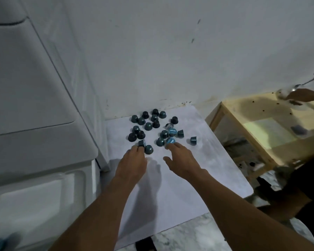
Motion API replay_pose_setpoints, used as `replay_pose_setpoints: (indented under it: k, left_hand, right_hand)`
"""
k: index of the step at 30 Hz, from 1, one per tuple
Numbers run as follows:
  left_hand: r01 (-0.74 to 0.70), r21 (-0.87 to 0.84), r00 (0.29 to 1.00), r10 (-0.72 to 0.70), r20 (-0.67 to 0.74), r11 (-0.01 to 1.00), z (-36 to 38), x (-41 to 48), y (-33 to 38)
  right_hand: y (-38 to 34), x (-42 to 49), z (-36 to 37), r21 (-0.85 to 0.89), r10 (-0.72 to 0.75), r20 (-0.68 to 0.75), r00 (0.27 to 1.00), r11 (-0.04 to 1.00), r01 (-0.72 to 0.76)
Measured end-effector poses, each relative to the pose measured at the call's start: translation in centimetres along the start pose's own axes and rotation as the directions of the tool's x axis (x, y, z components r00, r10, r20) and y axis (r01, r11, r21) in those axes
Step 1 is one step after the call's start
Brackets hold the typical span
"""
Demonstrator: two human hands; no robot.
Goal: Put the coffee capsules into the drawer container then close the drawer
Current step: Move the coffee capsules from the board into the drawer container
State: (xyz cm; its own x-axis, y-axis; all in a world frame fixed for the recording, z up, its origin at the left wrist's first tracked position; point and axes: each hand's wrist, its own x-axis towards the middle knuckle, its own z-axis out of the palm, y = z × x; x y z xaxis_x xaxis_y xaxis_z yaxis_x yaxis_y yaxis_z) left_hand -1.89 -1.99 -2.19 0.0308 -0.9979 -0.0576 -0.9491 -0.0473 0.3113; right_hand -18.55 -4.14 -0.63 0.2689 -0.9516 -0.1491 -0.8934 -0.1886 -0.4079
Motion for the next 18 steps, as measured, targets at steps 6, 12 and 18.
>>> replay_pose_setpoints:
  k: [6, 12, 18]
  left_hand:
    - [0.168, -0.16, 0.985, -0.173, -0.018, 0.973, 1.3, 2.3, -1.9]
    - [0.256, -0.336, 0.965, -0.262, 0.026, 0.907, 2.4, 5.2, -2.8]
    - [0.326, -0.279, 0.945, -0.309, 0.102, 0.903, 3.8, 7.1, -3.5]
  right_hand:
    - [-0.6, 4.6, 2.4, 0.038, -0.05, 0.077, 0.996, 0.998, 0.048]
    - [-0.3, 9.0, 3.9, 0.026, -0.083, 0.145, 0.986, 0.996, 0.08]
    - [-0.1, 11.5, 5.3, 0.005, -0.142, 0.212, 0.967, 0.99, 0.144]
